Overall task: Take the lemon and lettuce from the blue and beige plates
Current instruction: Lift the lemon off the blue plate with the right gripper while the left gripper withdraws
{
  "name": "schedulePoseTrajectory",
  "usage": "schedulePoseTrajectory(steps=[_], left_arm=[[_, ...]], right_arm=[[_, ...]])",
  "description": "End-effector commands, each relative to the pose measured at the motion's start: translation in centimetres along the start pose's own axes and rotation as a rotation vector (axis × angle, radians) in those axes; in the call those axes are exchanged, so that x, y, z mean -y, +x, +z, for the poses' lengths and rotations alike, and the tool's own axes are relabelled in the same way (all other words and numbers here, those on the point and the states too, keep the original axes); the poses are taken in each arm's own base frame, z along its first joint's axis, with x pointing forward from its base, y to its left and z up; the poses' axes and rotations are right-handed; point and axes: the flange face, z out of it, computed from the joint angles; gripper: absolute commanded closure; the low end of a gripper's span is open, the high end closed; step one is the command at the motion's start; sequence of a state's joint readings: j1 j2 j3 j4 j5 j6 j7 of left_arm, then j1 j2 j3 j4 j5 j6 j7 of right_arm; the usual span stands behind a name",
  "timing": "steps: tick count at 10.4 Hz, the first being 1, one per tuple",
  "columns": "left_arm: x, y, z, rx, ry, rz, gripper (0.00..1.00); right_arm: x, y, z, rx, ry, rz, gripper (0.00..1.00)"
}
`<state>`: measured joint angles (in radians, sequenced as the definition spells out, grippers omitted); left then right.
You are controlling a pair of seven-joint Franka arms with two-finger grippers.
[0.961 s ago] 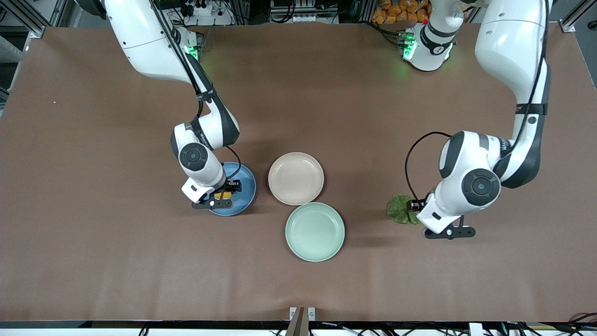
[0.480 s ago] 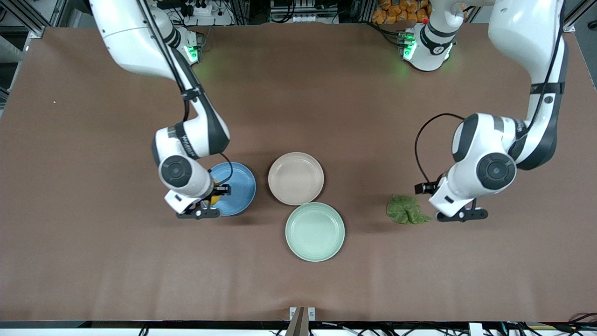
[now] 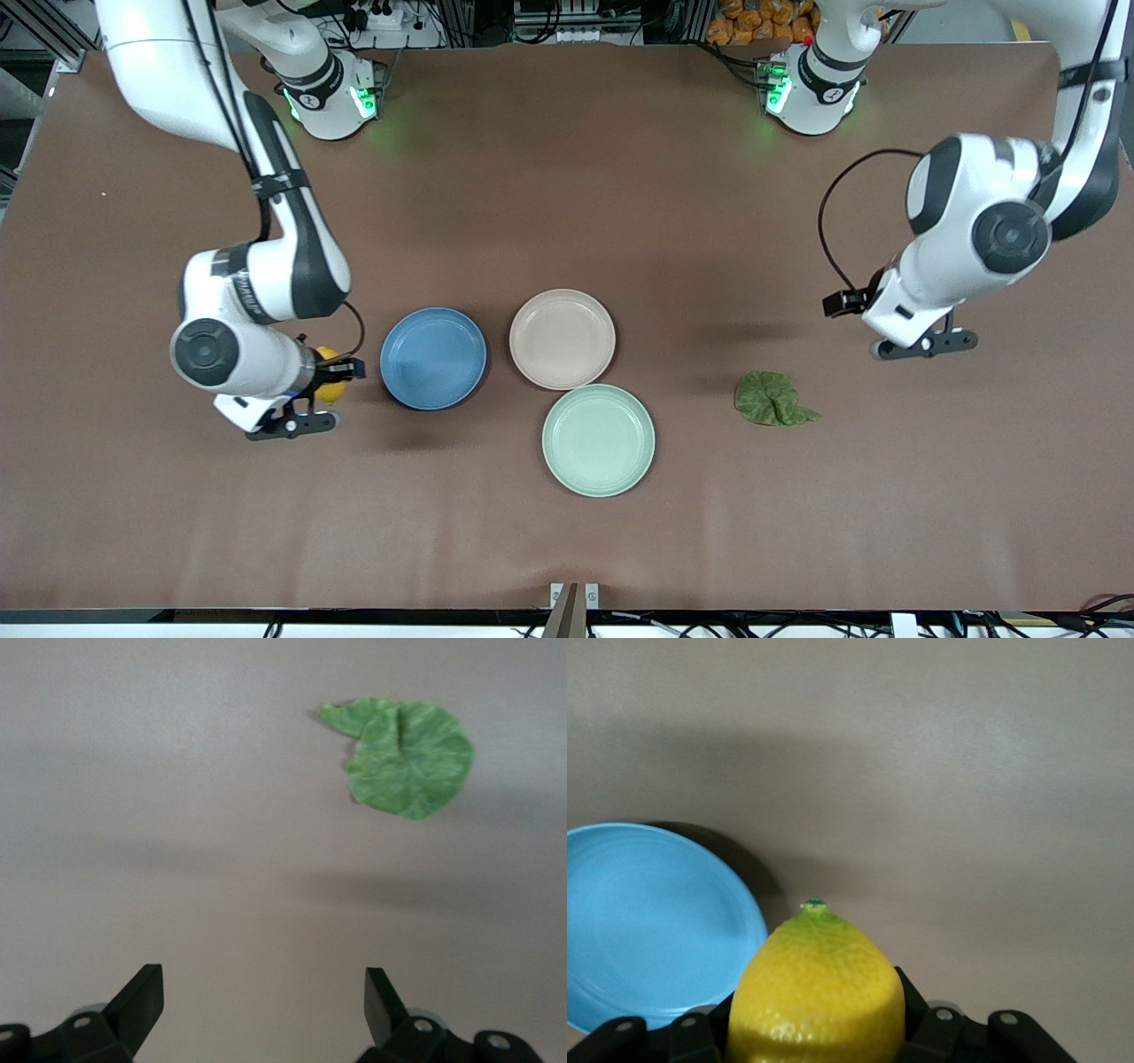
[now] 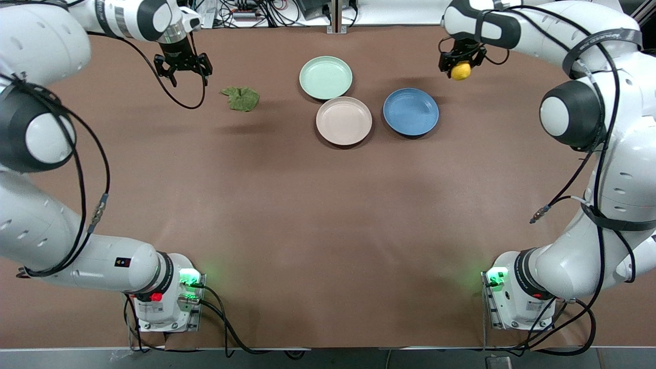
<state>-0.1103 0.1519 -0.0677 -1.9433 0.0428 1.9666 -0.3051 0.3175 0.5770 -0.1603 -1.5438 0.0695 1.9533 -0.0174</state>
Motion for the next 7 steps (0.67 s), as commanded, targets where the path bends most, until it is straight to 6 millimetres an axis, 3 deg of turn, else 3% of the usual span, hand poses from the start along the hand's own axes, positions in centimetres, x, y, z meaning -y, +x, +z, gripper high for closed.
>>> schedulePoseTrajectory(steps=[1, 5, 7], left_arm=[[-0.3, -1.3, -4.3, -0.083, -0.052, 0.02, 0.0], [-0.8, 0.2, -13.1, -0.257, -0.087, 0.034, 0.0], [-0.4, 0.3, -16.3, -0.293, -0.091, 0.061, 0.0]], right_arm=[[-3.4, -0.5, -1.2, 0.004, 0.005, -0.063, 0.69], [-10.2, -1.5, -2.1, 0.006, 0.02, -0.081, 0.71], [-12.1, -2.1, -2.9, -0.014, 0.02, -0.081, 0.71]])
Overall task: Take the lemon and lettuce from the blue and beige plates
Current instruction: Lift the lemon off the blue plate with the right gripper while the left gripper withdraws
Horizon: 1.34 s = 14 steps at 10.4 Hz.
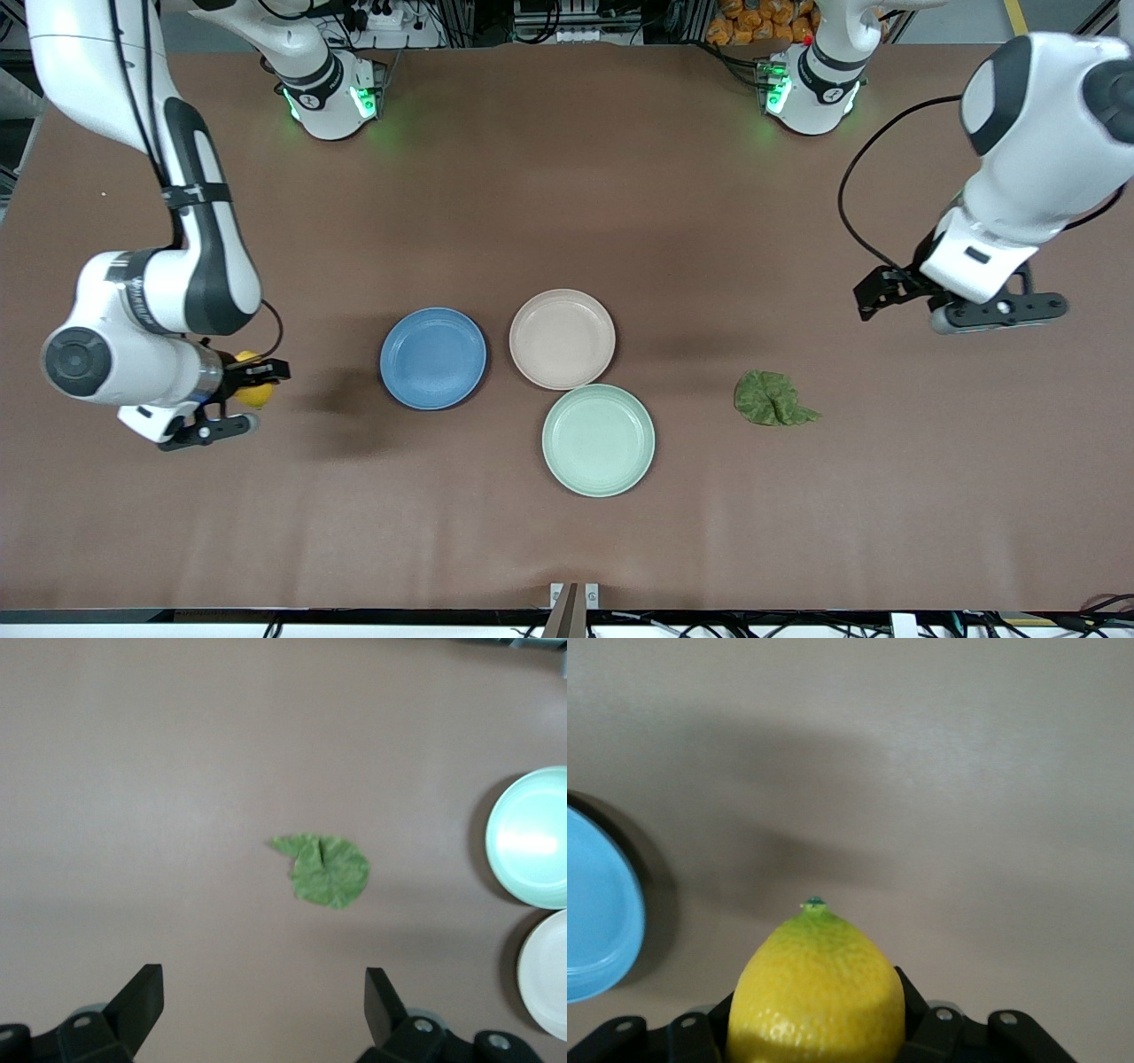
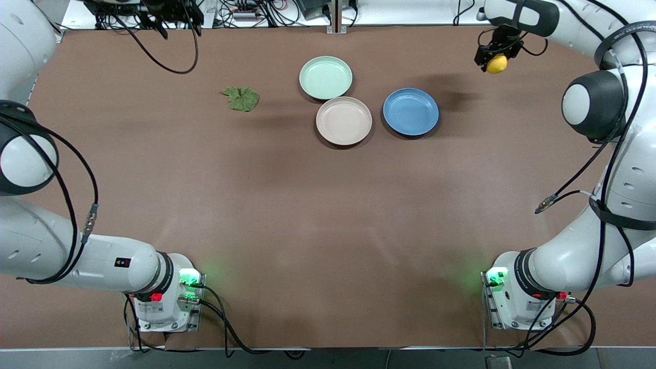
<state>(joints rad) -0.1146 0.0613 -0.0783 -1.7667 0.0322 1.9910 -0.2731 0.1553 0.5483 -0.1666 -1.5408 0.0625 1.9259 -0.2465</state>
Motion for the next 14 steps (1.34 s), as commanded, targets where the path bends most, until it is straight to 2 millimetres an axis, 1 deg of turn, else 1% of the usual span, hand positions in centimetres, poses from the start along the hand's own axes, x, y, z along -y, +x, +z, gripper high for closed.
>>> schedulePoseTrajectory(steps=[1, 2, 3, 4, 5, 6, 7, 8, 9, 10, 12, 13, 14], left_arm=[[0.2, 0.6, -3.5, 0.011, -0.003, 0.029, 0.0], [0.1, 0.5, -4.5, 0.026, 0.0, 0.053, 0.0], [0.1, 0.6, -5.6, 0.034, 0.005, 0.094, 0.0], [0.2, 0.5, -6.5, 0.055, 0.009, 0.133, 0.0], [0.3, 0.4, -8.3, 0.081, 0.013, 0.139, 0.0], [0.4, 0.0, -9.1, 0.104, 0.019, 0.141, 0.0], [0.5, -0.2, -9.4, 0.119, 0.016, 0.138, 0.0], [0.2, -0.6, -9.3, 0.14, 0.013, 0.144, 0.0], [0.1, -0.7, -10.9, 0.135, 0.007, 0.144, 0.0], [0.1, -0.8, -11.9, 0.132, 0.008, 0.146, 0.0], [0.1, -1.0, -12.6, 0.12, 0.011, 0.149, 0.0], [-0.5, -1.2, -12.8, 0.117, 0.008, 0.161, 0.0], [-1.3, -1.3, -13.0, 0.113, 0.005, 0.174, 0.0]], right_arm=[[-2.2, -1.5, -2.2, -0.033, -0.012, 0.003, 0.71], [-3.6, -2.4, -2.6, -0.045, -0.009, 0.025, 0.72], [-3.7, -3.7, -2.8, -0.074, -0.013, 0.032, 0.73], [-4.7, -5.6, -2.2, -0.116, -0.027, 0.06, 0.73], [-5.4, -7.0, -1.3, -0.148, -0.039, 0.079, 0.73], [-6.0, -8.0, -0.6, -0.153, -0.041, 0.095, 0.73], [-6.4, -8.9, -0.2, -0.157, -0.039, 0.107, 0.73], [-6.5, -9.9, 0.7, -0.168, -0.037, 0.115, 0.73], [-6.3, -10.6, 2.0, -0.191, -0.042, 0.118, 0.73], [-6.1, -11.3, 3.6, -0.193, -0.039, 0.124, 0.73], [-5.6, -12.3, 6.0, -0.197, -0.036, 0.138, 0.73], [-5.4, -13.1, 7.7, -0.215, -0.034, 0.151, 0.73], [-5.0, -13.2, 8.5, -0.223, -0.032, 0.157, 0.73]])
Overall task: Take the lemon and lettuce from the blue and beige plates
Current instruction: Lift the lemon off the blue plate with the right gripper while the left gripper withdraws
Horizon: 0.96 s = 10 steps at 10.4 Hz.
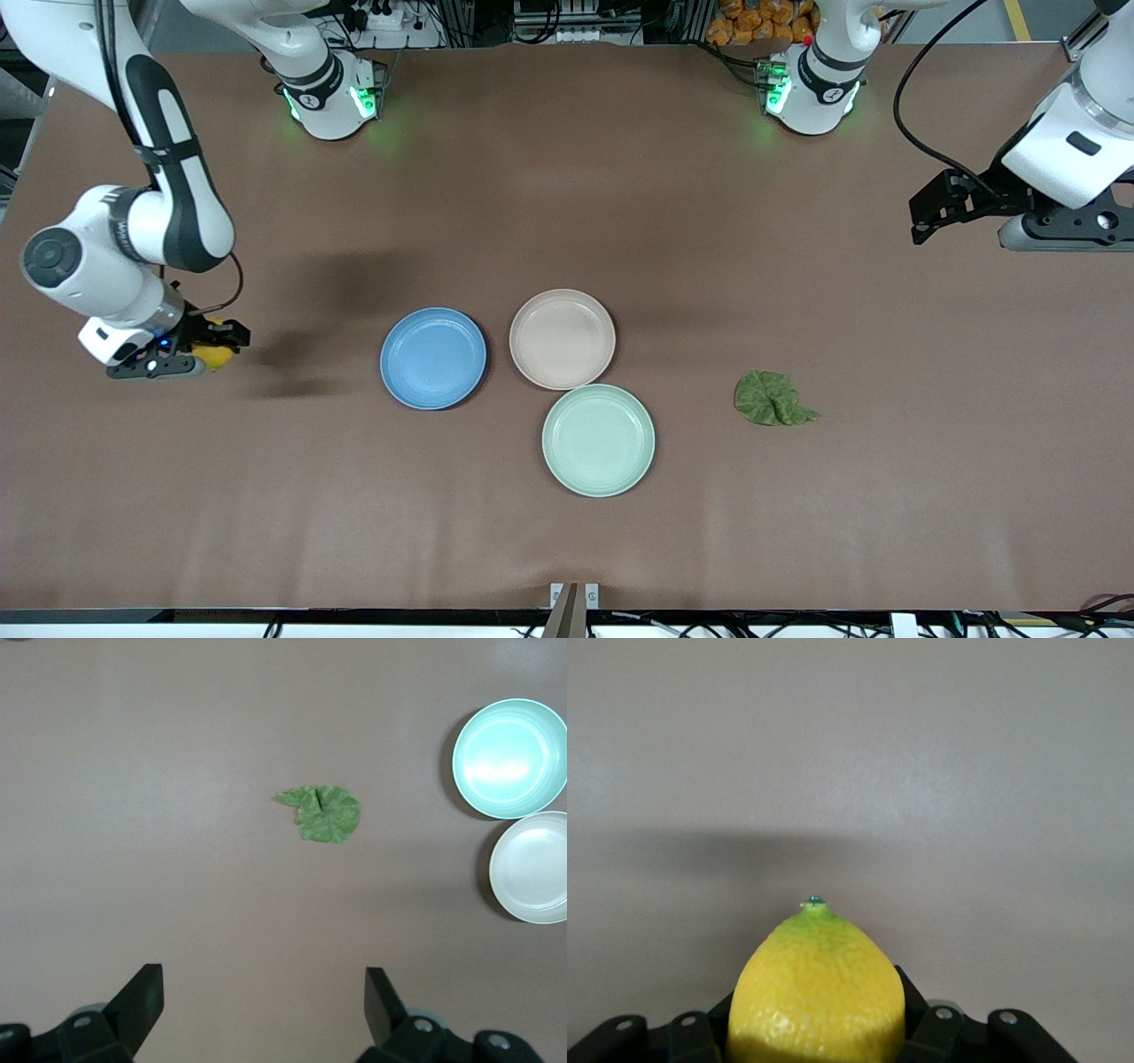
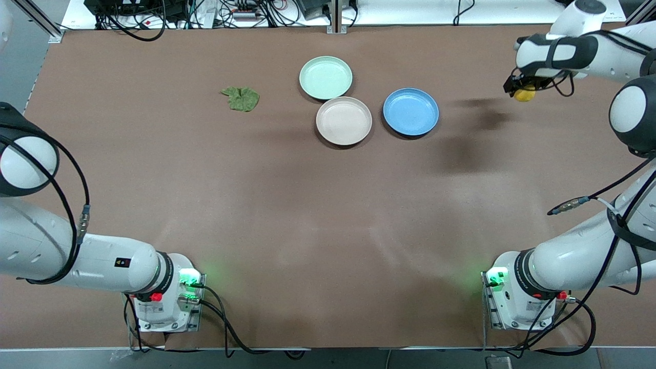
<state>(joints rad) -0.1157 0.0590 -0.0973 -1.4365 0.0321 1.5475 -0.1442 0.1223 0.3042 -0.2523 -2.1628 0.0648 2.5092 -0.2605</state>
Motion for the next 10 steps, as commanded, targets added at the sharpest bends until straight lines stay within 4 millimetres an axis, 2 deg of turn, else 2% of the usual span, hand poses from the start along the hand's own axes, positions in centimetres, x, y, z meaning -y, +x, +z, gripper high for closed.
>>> schedulePoseTrajectory(steps=[1, 7, 10], left_arm=[[-1.4, -0.5, -1.2, -0.004, -0.017, 0.044, 0.0], [-1.6, -0.5, -1.4, -0.007, -0.024, 0.046, 0.0], [-1.5, -0.5, -1.3, -0.005, -0.024, 0.042, 0.0]], right_arm=[[0.8, -1.6, 0.6, -0.017, 0.022, 0.032, 0.73], [3.1, -1.2, 5.6, -0.044, 0.018, 0.049, 0.73], [3.8, -1.2, 6.9, -0.038, 0.036, 0.074, 0.7]])
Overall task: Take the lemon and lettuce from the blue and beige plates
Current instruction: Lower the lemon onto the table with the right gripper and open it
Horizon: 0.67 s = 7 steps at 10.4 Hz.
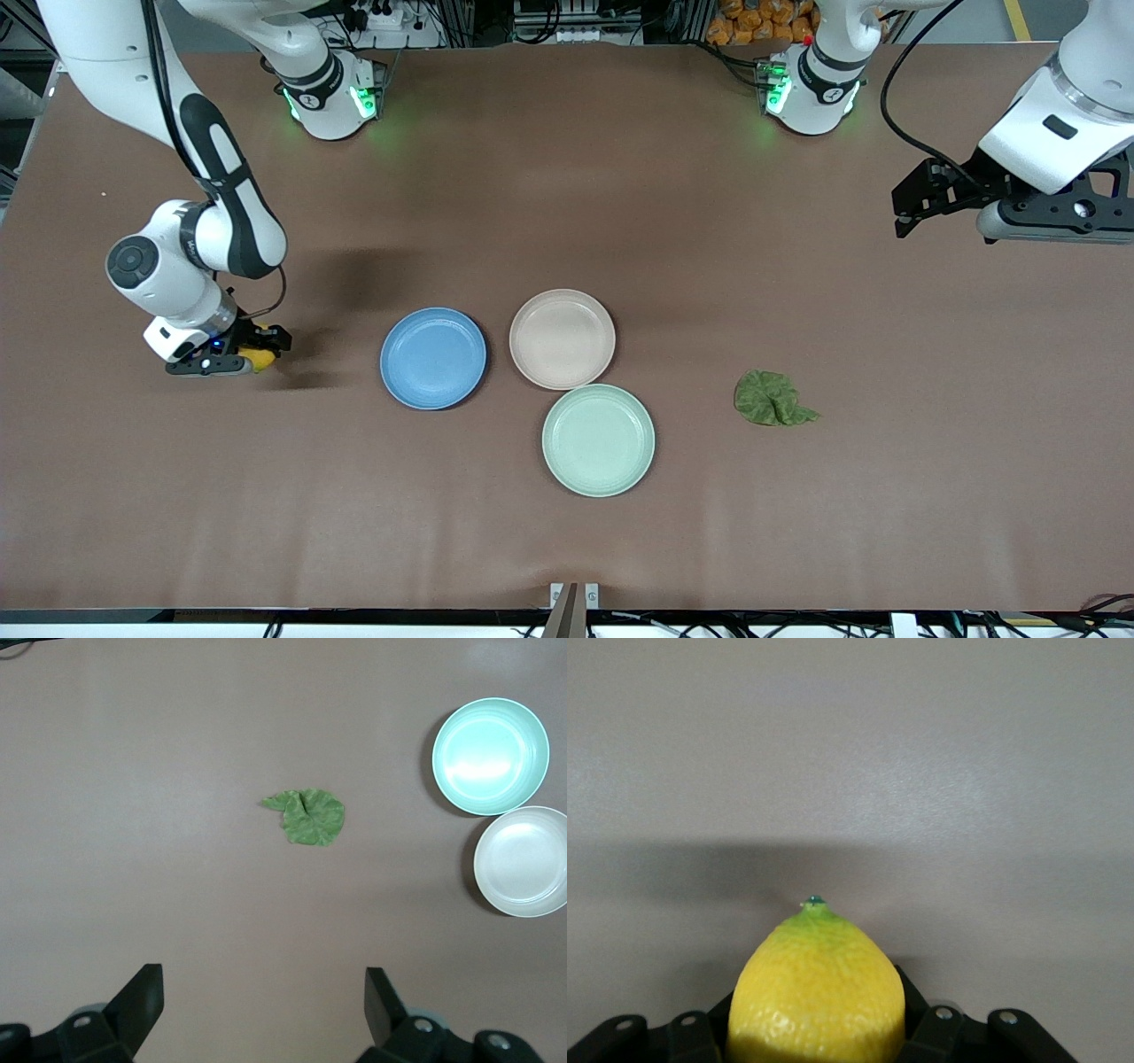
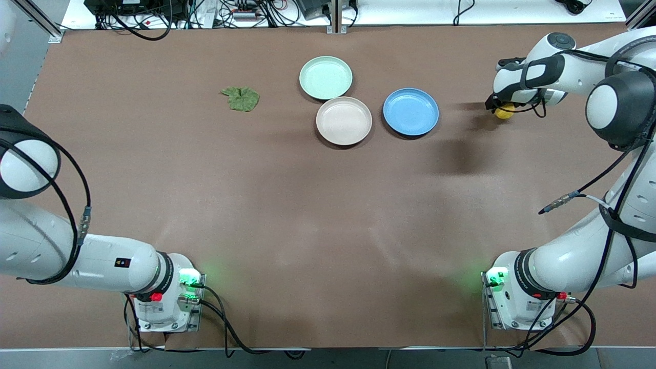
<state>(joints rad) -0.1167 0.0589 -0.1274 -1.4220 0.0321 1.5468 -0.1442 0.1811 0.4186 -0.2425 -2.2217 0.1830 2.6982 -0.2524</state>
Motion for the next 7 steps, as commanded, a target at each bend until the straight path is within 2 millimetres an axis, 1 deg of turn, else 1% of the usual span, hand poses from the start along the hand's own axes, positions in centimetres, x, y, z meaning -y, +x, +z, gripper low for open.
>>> schedulePoseTrajectory(steps=[1, 2, 3, 4, 5, 6, 7], left_arm=[[0.1, -0.3, -0.6, 0.009, -0.018, 0.012, 0.0], [0.1, -0.3, -0.6, 0.009, -0.018, 0.011, 0.0], [0.2, -0.3, -0.6, 0.009, -0.02, 0.011, 0.0], [0.3, -0.2, -0.6, 0.009, -0.02, 0.009, 0.0], [0.2, -0.3, -0.6, 0.009, -0.018, 0.008, 0.0], [0.1, -0.3, -0.6, 0.008, -0.02, 0.008, 0.0], [0.1, -0.3, -0.7, 0.007, -0.02, 0.008, 0.0]], right_arm=[[1.2, 0.0, 1.1, -0.013, 0.031, 0.042, 0.7], [1.2, -0.1, 1.8, -0.014, 0.027, 0.046, 0.7], [1.2, -0.2, 2.0, -0.015, 0.026, 0.045, 0.7], [1.2, -0.2, 2.2, -0.014, 0.026, 0.046, 0.63], [1.4, -0.1, 2.5, -0.011, 0.026, 0.043, 0.61], [1.4, 0.1, 2.4, -0.012, 0.026, 0.042, 0.34], [1.4, 0.2, 2.4, -0.012, 0.026, 0.042, 0.0]])
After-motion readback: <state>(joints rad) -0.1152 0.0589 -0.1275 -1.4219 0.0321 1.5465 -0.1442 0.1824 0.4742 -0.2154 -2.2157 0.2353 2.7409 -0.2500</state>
